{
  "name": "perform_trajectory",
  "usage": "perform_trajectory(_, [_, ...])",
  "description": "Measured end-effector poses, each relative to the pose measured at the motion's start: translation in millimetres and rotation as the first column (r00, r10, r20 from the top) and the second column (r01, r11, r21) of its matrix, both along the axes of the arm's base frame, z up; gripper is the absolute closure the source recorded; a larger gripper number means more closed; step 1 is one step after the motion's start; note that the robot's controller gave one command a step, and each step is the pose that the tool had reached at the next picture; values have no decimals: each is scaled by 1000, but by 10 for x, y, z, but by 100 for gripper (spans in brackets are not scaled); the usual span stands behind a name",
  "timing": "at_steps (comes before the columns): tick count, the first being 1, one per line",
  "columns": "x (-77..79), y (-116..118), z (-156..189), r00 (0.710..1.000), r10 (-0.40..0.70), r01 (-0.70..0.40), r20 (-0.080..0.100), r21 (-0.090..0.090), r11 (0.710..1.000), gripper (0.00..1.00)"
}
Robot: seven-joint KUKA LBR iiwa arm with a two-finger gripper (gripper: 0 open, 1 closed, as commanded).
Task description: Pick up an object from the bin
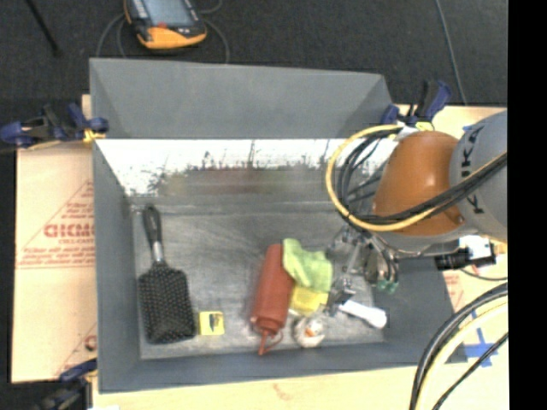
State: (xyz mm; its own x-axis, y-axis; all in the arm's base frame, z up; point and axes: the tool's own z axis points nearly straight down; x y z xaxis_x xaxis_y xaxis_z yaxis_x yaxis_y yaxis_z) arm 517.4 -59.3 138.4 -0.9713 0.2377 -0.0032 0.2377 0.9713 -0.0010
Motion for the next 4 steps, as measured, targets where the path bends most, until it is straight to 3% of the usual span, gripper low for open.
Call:
perform_trajectory(1, [-31, -56, -630, 998, -65, 65, 15, -3, 998, 0])
perform_trajectory(2, [-289, -69, -649, 992, -123, 123, 15, -1, 992, 100])
perform_trajectory(4, [-291, -69, -625, 992, -123, 123, 12, -1, 992, 100])
